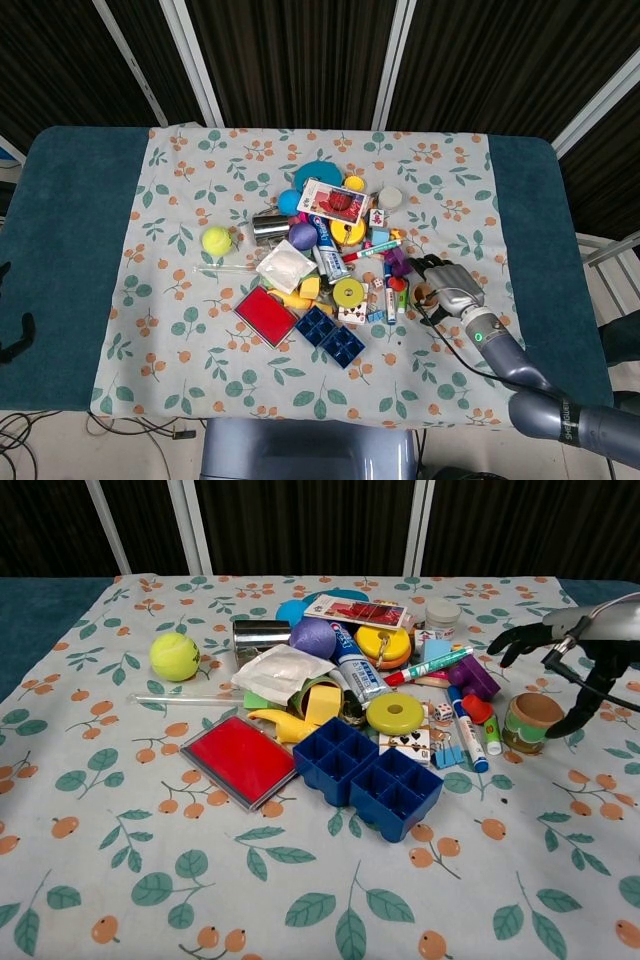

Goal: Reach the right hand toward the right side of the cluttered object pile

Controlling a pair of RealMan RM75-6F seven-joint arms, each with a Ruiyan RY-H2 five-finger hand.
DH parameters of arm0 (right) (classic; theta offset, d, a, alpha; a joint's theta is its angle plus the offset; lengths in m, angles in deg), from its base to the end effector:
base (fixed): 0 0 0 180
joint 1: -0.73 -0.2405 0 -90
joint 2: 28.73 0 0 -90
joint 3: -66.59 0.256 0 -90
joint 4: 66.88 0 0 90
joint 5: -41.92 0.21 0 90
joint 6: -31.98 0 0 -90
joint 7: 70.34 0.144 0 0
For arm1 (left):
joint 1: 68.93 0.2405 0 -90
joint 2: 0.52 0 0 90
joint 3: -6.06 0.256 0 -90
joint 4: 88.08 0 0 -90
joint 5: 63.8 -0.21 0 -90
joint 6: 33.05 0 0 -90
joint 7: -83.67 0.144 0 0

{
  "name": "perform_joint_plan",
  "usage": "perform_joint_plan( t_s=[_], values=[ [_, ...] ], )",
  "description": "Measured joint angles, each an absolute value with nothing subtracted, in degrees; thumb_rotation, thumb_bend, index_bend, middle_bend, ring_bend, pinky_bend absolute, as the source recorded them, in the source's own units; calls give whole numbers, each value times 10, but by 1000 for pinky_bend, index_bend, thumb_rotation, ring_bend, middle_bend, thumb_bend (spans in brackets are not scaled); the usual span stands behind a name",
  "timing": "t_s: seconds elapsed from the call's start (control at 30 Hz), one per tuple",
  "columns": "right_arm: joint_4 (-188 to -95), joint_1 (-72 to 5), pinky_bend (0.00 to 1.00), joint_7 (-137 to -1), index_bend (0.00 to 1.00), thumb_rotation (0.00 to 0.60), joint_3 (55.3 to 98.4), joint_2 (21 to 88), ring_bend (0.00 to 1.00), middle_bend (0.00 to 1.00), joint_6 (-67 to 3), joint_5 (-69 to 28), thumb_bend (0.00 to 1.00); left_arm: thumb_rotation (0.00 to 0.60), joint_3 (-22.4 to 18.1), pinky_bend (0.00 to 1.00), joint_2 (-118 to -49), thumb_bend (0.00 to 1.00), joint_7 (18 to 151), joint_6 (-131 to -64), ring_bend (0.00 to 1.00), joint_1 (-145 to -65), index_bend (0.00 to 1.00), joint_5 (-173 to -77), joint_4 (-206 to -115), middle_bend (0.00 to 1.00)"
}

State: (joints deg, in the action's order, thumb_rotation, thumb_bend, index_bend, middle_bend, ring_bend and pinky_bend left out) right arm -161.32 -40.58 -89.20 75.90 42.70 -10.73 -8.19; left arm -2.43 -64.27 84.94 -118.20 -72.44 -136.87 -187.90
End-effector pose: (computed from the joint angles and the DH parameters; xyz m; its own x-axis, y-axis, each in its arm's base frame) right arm -0.1990 -0.3422 0.0465 0.4161 -0.4730 0.7766 -0.9093 -0.2088 0.3601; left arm -0.3115 0.1886 0.1728 0.2753 -0.0755 0.9584 0.9444 0.2079 -0.2549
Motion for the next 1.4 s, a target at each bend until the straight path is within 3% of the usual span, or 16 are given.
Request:
perform_joint_plan(
  t_s=[0.4, 0.57, 0.83, 1.0, 1.4],
  values=[
    [-1579, -419, 189, -929, 180, 600, 730, 465, 197, 250, -148, -50, 151, 600, -24, 11, -641, 509, 847, -1179, 0, -725, 31, -1367, -1879, 0],
    [-1573, -413, 213, -924, 254, 600, 725, 471, 287, 336, -161, -53, 207, 600, -23, 24, -641, 509, 848, -1178, 0, -725, 31, -1367, -1880, 0],
    [-1554, -408, 229, -902, 285, 600, 722, 485, 322, 368, -162, -76, 263, 600, -23, 24, -641, 509, 849, -1178, 0, -725, 31, -1366, -1880, 0],
    [-1546, -406, 294, -894, 366, 600, 723, 493, 420, 459, -168, -87, 366, 600, -24, 24, -640, 509, 848, -1178, 0, -726, 31, -1364, -1880, 0],
    [-1556, -386, 299, -854, 380, 600, 741, 489, 426, 461, -210, -126, 399, 600, -24, 24, -640, 509, 848, -1178, 0, -726, 31, -1365, -1881, 0]
  ],
)
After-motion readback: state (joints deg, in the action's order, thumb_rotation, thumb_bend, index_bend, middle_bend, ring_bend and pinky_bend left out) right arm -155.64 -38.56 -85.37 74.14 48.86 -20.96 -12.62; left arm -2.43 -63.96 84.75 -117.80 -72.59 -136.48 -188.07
